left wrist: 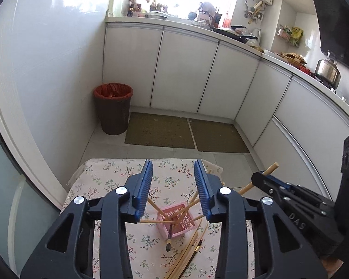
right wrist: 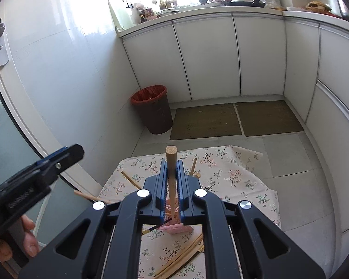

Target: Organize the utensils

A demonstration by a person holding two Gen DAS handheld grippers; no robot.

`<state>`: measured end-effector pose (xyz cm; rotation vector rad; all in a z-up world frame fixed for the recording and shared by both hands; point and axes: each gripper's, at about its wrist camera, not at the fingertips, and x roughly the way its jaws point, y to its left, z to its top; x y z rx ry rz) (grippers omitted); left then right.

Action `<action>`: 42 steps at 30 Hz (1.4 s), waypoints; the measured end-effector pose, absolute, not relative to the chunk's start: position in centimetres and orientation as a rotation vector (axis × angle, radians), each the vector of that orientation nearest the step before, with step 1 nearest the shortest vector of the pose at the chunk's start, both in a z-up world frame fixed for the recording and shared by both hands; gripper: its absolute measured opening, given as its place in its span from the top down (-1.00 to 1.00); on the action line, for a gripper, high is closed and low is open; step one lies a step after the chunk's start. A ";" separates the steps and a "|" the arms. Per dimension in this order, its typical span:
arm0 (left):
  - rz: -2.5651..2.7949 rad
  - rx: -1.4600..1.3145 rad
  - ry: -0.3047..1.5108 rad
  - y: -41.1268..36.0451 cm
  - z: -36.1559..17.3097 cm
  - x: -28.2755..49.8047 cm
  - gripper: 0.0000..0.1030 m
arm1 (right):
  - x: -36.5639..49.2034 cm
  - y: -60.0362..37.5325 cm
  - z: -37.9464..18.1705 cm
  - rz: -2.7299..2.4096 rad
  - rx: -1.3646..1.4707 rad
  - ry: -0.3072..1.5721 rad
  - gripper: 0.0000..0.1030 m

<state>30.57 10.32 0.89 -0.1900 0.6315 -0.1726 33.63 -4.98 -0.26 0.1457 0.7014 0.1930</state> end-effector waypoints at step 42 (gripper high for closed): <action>-0.191 0.583 0.973 8.6 -21.0 36.9 0.11 | 31.8 -4.6 2.3 0.217 0.128 0.652 0.85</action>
